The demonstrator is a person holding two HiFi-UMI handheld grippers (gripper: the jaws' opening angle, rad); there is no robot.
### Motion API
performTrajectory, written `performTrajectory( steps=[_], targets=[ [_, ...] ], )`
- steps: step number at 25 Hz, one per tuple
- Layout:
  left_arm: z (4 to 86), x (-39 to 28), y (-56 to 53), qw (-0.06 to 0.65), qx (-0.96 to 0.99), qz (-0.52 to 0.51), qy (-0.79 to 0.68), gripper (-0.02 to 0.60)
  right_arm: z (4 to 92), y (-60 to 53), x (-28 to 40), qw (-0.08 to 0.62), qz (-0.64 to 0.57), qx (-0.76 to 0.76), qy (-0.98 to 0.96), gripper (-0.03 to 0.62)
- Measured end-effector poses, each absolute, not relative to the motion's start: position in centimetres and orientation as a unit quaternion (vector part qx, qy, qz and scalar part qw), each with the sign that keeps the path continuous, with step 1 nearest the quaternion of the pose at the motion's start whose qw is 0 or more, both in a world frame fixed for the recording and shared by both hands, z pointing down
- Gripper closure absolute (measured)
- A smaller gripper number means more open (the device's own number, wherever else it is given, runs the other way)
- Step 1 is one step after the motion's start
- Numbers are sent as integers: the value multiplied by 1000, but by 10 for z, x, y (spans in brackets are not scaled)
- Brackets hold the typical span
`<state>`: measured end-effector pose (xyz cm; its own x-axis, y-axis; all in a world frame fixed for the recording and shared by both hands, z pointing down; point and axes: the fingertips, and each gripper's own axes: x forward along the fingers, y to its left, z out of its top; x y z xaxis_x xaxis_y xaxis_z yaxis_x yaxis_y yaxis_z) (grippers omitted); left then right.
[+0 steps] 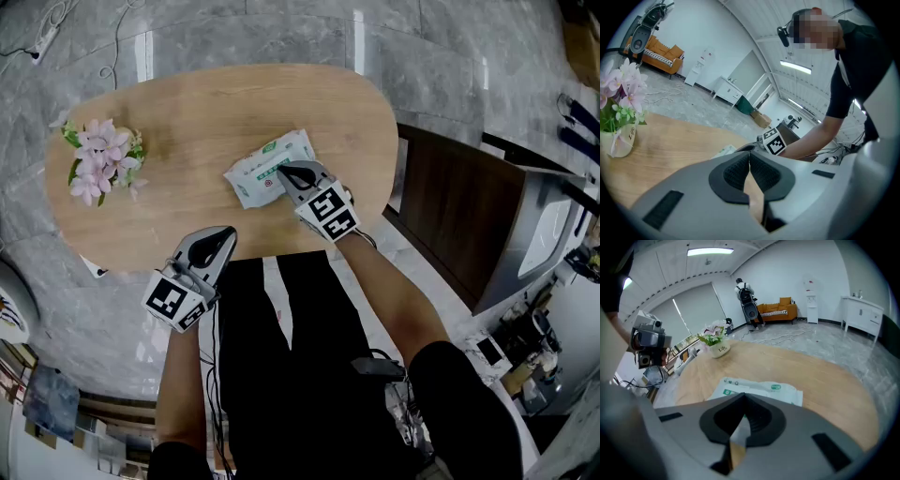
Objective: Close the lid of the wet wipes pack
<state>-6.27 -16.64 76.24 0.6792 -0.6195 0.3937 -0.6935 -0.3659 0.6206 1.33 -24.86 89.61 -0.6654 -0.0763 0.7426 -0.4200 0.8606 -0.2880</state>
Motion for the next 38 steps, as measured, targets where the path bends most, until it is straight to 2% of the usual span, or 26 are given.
performTrajectory(
  steps=[21,38],
  targets=[
    [764,-62,-162,401,825,39,-397,565,909,-248,9,483,175,135,-847,583],
    [756,-56,-158,396,828,31,-397,565,913,-251,7,528,226,109,-812,583]
  ],
)
